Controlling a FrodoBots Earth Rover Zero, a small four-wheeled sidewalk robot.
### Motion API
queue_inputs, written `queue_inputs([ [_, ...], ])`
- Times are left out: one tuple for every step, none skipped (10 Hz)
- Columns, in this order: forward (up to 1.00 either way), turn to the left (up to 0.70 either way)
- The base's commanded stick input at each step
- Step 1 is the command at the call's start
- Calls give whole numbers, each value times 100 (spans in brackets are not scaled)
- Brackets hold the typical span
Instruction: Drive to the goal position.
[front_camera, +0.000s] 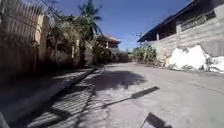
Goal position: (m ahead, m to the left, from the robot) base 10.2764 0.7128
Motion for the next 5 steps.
queue_inputs([
  [70, -3],
  [70, -3],
  [70, -3],
  [70, -3],
  [70, -3],
])
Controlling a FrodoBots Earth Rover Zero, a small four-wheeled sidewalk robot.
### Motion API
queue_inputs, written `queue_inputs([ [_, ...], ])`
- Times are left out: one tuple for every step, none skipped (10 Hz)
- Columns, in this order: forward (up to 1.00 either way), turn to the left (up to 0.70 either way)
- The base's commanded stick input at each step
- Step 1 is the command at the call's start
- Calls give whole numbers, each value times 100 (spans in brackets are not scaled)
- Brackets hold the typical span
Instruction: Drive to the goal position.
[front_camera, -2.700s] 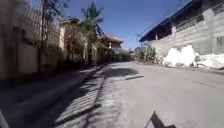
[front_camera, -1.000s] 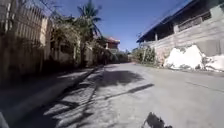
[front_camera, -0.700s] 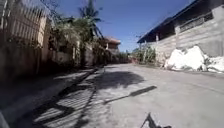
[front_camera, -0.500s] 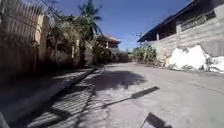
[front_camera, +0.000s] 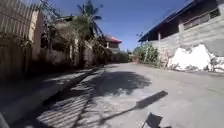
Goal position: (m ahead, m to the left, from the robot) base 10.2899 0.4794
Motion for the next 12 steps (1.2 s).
queue_inputs([
  [70, -3],
  [70, -3],
  [70, -3],
  [70, -3],
  [70, -3],
  [70, -3],
  [70, -3],
  [70, -3],
  [70, -3],
  [70, -3],
  [70, -3],
  [70, -3],
])
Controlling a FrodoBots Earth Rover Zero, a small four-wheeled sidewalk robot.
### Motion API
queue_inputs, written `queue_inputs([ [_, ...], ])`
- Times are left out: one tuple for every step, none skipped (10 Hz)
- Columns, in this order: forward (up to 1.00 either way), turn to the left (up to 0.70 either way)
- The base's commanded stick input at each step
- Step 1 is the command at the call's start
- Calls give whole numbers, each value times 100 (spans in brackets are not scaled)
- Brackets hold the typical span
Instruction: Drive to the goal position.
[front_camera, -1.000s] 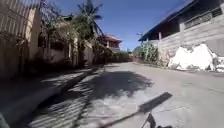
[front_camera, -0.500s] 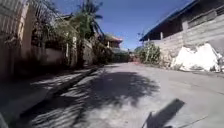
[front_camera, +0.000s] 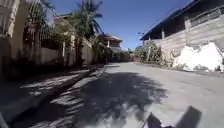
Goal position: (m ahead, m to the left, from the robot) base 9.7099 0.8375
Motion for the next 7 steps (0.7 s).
queue_inputs([
  [70, -3],
  [70, -3],
  [70, -3],
  [70, -3],
  [70, -3],
  [70, -3],
  [70, -3],
])
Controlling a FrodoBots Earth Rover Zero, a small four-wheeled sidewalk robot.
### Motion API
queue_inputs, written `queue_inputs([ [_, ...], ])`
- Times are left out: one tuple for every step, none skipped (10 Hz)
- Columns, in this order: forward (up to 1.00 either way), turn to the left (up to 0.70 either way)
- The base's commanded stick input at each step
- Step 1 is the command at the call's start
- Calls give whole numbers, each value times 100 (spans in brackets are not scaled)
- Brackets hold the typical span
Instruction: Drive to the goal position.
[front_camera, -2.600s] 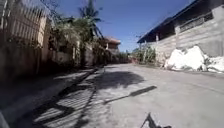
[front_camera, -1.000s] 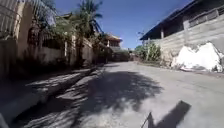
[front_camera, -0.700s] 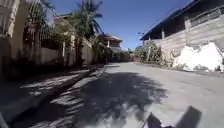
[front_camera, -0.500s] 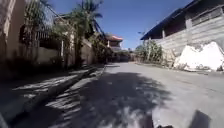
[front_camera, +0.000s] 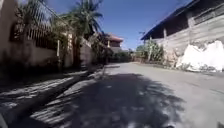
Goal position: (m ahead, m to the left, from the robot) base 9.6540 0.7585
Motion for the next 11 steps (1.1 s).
queue_inputs([
  [70, -3],
  [70, -3],
  [70, -3],
  [70, -3],
  [70, -3],
  [70, -3],
  [70, -3],
  [70, -3],
  [70, -3],
  [70, -3],
  [70, -3],
])
